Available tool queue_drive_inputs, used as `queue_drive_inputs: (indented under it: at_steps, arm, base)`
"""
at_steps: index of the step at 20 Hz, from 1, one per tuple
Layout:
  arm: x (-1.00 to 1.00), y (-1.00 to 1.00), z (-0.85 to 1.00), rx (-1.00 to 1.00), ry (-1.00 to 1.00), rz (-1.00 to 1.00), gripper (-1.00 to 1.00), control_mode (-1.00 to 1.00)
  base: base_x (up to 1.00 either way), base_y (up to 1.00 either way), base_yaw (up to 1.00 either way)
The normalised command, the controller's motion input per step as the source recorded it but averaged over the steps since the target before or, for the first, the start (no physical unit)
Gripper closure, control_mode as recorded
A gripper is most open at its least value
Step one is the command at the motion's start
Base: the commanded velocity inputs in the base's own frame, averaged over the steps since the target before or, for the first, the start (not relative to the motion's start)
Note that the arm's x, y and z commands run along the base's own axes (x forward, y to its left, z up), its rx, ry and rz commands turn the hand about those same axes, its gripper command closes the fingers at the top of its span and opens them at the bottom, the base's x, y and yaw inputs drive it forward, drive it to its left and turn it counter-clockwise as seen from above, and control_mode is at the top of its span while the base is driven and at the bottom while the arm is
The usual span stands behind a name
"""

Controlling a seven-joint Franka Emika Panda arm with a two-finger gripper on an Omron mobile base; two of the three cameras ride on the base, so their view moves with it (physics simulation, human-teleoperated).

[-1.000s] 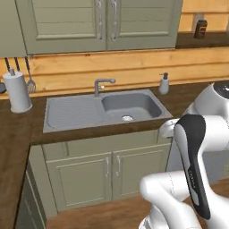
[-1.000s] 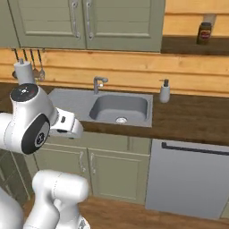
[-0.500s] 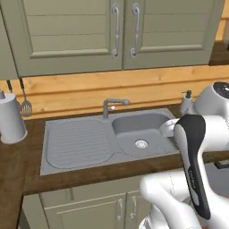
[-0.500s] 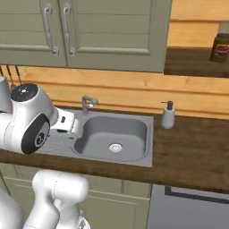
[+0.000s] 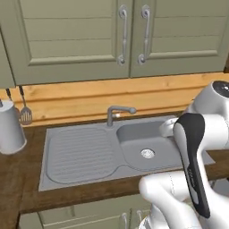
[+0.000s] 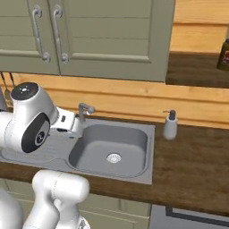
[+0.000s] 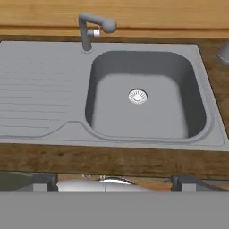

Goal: Navigate to the sink.

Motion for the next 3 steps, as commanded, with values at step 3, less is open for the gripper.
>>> queue_drive_inputs:
  at_steps: [3]
  arm:
    - [0.0, 0.0, 0.0, 0.0, 0.0, 0.0, -1.0, 1.0]
  base:
    - [1.0, 0.0, 0.38]
